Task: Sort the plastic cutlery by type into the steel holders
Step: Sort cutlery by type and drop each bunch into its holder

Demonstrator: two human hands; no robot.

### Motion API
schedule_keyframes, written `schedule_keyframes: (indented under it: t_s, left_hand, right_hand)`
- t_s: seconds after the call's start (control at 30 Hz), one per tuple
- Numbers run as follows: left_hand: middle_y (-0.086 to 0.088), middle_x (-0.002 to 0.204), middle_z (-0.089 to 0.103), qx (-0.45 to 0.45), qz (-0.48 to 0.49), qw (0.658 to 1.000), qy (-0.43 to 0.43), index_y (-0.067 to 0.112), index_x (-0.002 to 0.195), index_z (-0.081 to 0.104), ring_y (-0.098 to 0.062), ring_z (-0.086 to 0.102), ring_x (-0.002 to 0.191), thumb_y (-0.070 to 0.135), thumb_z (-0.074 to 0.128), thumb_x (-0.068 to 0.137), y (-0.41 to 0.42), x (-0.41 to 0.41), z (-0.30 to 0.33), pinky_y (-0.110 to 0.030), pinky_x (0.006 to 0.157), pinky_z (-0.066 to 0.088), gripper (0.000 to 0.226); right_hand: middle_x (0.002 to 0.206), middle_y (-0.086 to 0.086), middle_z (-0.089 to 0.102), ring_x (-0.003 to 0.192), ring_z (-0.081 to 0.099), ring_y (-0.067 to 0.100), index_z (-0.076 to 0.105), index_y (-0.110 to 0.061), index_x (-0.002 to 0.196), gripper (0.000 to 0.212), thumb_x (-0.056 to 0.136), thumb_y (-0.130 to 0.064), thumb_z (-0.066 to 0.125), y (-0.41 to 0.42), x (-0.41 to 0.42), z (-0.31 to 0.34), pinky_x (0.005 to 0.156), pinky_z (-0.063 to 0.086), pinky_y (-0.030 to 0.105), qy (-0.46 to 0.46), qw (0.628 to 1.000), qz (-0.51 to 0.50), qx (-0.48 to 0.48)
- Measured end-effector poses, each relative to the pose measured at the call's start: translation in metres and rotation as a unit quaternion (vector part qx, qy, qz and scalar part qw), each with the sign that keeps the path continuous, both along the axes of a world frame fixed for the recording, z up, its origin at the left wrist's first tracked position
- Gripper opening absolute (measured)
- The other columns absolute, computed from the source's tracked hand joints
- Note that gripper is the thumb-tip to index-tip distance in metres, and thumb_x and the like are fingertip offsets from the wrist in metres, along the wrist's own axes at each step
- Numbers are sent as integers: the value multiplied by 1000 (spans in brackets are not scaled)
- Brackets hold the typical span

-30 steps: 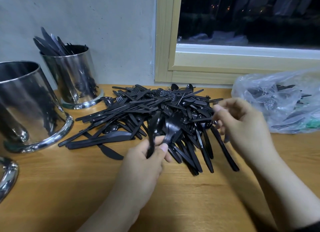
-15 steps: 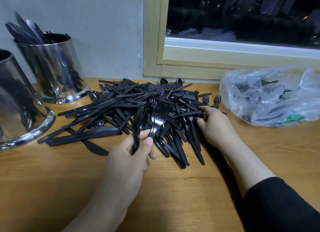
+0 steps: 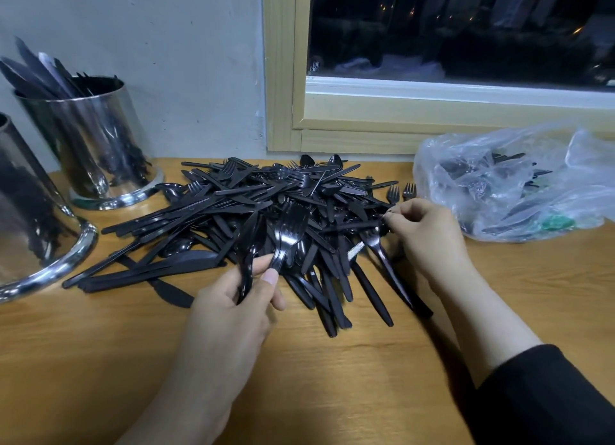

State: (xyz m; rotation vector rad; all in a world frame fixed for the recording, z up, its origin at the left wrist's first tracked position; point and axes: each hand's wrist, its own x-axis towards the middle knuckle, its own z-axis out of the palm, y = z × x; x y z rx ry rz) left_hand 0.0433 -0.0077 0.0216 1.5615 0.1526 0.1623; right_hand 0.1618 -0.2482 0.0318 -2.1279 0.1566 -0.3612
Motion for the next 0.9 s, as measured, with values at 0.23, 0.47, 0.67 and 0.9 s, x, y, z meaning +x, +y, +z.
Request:
schedule_keyframes:
  t_s: [0.23, 0.47, 0.67, 0.9]
  left_hand:
    - [-16, 77, 65, -12, 26, 1000, -2, 38, 101, 71, -15, 41, 49, 22, 57, 103, 0, 2, -2, -26, 42, 33, 22]
    - [1, 74, 72, 5, 39, 999, 10, 37, 108, 68, -12, 63, 56, 23, 60, 101, -2, 3, 0, -17, 43, 38, 18]
    - [0, 77, 76, 1, 6, 999, 31, 35, 110, 67, -6, 63, 50, 23, 59, 103, -6, -2, 9, -12, 41, 37, 16]
    - [6, 70, 71, 16, -64, 998, 13, 39, 102, 74, -12, 47, 48, 30, 55, 104, -5, -4, 5, -19, 46, 37, 21]
  right_hand:
    - [77, -7, 67, 70, 59, 4, 69, -21, 88, 7, 94, -21, 66, -18, -19, 34, 67, 47, 23, -175, 982, -64, 38]
    - [64, 0, 64, 62, 59, 13, 71, -20, 90, 5, 93, -22, 69, 16, -42, 52, 56, 51, 25, -105, 982, 150, 47]
    - [73, 9, 69, 68, 65, 24, 71, -19, 85, 6, 89, -16, 74, 53, -47, 40, 68, 53, 33, -83, 967, 224, 84]
    - [72, 8, 70, 64, 69, 20, 69, -18, 83, 8, 88, -17, 75, 62, -46, 34, 65, 53, 25, -96, 976, 181, 69]
